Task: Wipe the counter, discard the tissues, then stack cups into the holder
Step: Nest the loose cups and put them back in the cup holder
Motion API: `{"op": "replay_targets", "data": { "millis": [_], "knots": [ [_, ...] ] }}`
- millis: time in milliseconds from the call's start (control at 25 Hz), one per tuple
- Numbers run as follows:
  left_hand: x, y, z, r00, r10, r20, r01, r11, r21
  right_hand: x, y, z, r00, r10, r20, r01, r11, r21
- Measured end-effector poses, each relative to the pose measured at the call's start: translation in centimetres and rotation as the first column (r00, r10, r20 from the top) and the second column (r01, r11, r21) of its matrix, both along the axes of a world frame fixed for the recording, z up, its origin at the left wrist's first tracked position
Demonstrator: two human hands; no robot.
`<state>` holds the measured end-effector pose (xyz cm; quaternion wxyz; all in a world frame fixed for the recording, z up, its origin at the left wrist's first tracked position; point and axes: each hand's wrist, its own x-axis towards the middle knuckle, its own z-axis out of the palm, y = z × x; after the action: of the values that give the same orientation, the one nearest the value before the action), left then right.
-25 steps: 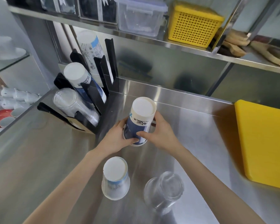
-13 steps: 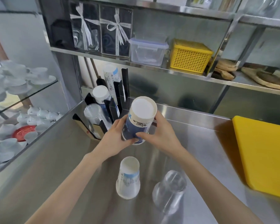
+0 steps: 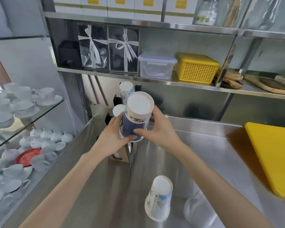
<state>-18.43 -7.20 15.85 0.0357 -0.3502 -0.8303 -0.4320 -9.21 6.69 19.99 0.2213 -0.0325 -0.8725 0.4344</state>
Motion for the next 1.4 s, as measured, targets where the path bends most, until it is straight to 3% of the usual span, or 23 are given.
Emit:
{"op": "replay_targets", "data": {
  "millis": [520,760,1080,1400],
  "knots": [
    [-11.2,-0.9,1.6,0.998,-0.057,0.029,0.057,0.998,-0.018,-10.9,-1.2,1.2,0.998,-0.052,-0.033,0.054,0.996,0.069],
    [-13.0,0.6,1.0,0.994,-0.083,0.075,0.081,0.997,0.017,-13.2,0.3,0.8,0.997,-0.068,-0.027,0.071,0.989,0.13],
    [-14.5,2.4,-1.0,0.981,-0.102,0.162,0.12,0.987,-0.104,-14.5,1.7,-2.3,0.996,-0.085,0.039,0.081,0.993,0.09],
    [-14.6,1.5,-1.7,0.987,-0.109,0.118,0.125,0.983,-0.138,-15.8,1.8,-5.4,0.986,-0.072,0.149,0.064,0.996,0.057]
  ]
}}
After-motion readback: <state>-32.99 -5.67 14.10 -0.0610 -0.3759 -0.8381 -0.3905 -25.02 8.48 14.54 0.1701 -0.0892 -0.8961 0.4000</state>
